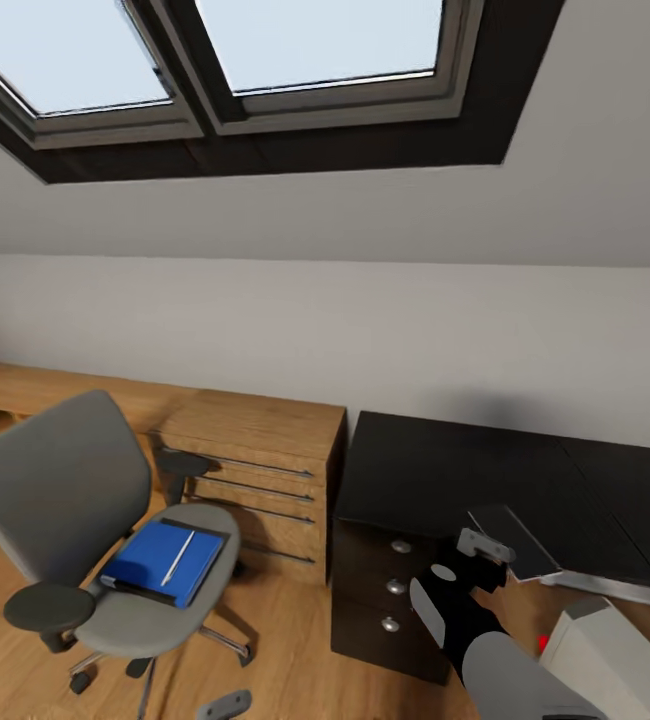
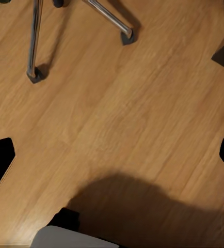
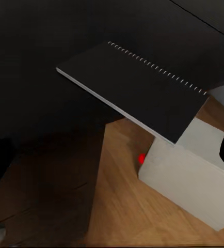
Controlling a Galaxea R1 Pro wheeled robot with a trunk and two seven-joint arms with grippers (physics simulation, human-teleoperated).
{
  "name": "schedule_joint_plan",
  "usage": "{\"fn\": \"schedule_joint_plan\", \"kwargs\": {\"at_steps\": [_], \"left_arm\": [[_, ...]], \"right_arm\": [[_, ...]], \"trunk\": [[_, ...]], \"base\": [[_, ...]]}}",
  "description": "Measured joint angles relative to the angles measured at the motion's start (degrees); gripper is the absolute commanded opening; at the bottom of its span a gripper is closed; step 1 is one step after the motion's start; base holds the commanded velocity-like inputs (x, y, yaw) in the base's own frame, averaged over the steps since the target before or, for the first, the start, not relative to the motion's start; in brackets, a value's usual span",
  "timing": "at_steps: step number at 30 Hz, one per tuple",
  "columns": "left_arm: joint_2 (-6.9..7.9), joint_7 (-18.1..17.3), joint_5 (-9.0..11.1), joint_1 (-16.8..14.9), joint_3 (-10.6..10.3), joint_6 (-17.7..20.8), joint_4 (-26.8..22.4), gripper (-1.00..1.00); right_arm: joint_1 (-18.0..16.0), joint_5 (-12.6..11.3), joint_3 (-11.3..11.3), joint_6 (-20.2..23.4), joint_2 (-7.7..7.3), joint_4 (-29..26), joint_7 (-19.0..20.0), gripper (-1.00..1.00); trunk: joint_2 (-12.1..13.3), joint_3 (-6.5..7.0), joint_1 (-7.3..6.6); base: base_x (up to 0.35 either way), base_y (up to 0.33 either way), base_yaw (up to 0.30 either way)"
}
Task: In the bedroom, organize the workspace by keeping the computer under the desk, ensuring the monitor is on the desk, placing the keyboard on the desk next to the monitor, placing the mouse on the desk next to the keyboard, moving the folder from the swivel chair onto the desk next to the mouse, stacking the notebook on top of the folder with the pen on top of the notebook, and positioning the swivel chair next to the desk.
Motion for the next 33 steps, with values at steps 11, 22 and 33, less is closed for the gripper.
{"fn": "schedule_joint_plan", "kwargs": {"at_steps": [11, 22, 33], "left_arm": [[0.02, 0.0, 0.0, 0.0, 0.0, 0.0, 0.0, 1.0], [0.03, 0.0, 0.1, 0.0, 0.0, 0.0, 0.0, 1.0], [0.03, 0.1, 0.2, 0.0, 0.0, 0.0, 0.0, 1.0]], "right_arm": [[0.0, 0.0, 0.0, 0.0, 0.03, 0.0, 0.0, 1.0], [0.0, 0.0, 0.0, -1.5, 0.17, 0.1, 0.0, 1.0], [0.0, 0.0, 0.0, -1.6, 0.22, 0.2, 0.0, 1.0]], "trunk": [[0.0, 0.0, 0.0], [0.0, 0.37, -0.02], [0.0, 0.77, -0.02]], "base": [[-0.184, 0.156, 0.018], [-0.033, 0.008, 0.148], [0.0, 0.0, 0.246]]}}
